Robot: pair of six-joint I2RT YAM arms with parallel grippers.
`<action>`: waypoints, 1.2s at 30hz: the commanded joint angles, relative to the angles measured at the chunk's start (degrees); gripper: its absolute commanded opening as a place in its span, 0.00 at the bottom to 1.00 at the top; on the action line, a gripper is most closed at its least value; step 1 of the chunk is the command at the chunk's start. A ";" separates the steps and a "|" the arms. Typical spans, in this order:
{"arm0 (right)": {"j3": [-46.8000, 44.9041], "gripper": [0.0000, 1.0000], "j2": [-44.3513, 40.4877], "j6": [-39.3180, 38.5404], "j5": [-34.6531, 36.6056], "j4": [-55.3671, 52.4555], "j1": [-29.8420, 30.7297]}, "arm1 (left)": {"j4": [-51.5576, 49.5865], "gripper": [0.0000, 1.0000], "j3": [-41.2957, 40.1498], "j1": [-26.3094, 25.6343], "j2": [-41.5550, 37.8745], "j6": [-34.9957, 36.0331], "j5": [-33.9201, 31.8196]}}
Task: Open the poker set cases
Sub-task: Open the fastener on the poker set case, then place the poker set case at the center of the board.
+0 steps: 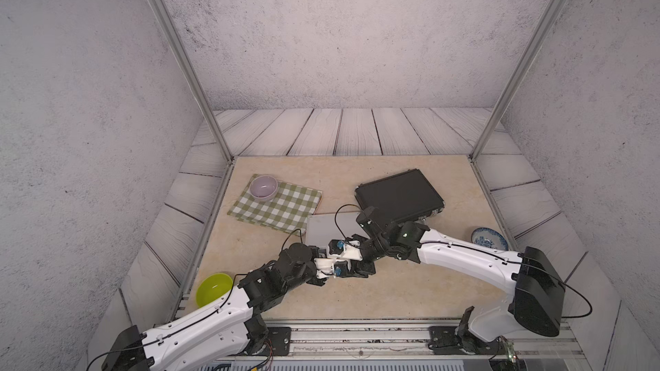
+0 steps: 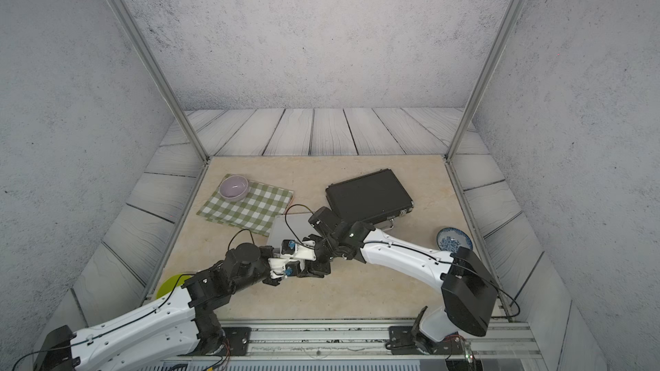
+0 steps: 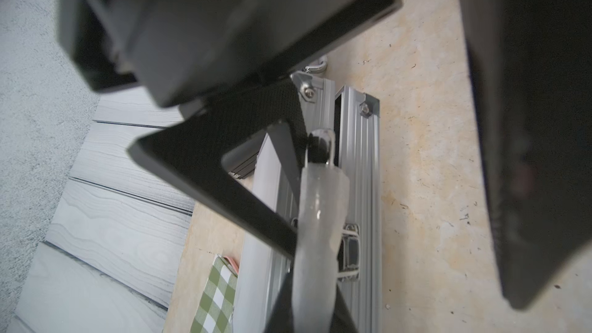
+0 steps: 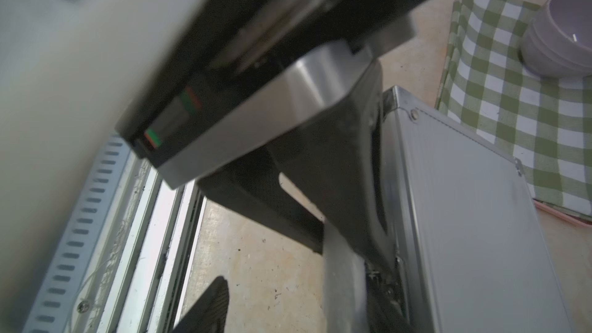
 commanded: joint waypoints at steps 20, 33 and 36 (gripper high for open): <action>-25.79 0.66 -27.21 14.88 14.82 23.66 0.75 | 9.02 0.00 -4.67 -0.83 1.92 6.16 -0.66; -29.51 0.67 -31.79 18.52 16.23 26.73 0.81 | 11.98 0.00 -5.23 -1.53 10.29 6.54 -2.21; -29.91 0.67 -32.19 19.01 15.89 26.76 0.81 | 12.20 0.00 -5.32 -1.80 11.85 6.54 -2.13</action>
